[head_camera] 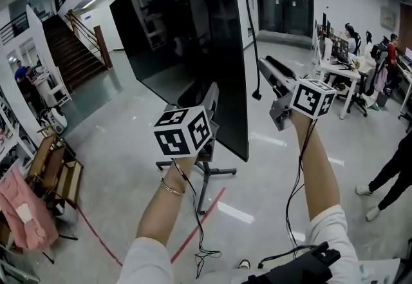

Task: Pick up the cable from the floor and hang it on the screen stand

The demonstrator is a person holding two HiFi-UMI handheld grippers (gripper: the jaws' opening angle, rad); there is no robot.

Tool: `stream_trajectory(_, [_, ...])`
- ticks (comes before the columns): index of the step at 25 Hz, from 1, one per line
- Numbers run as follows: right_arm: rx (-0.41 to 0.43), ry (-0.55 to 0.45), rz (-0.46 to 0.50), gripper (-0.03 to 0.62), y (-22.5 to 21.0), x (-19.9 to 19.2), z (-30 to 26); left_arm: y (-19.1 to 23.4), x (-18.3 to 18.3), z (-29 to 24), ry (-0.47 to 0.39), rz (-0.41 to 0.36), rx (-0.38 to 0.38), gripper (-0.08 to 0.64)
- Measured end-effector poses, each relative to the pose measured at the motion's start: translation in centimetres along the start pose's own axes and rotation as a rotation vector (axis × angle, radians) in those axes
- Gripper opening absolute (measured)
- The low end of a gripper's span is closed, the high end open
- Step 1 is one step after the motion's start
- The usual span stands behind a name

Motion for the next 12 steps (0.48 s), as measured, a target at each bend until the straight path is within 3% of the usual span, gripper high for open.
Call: stream_trajectory(12, [-0.262, 0.134, 0.069, 0.116, 1.8, -7.8, 8.0, -1.2, -8.5, 4.0, 0.074, 0.093, 0.003, 0.164])
Point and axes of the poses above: the fingertips, and each gripper's own axes: z backward along the fingers, y to its left, x out of its top, the point moved 10 cm from there along z, backward along the fingers, and after that the axes turned 13 degrees about -x, right-handed, at the moved point
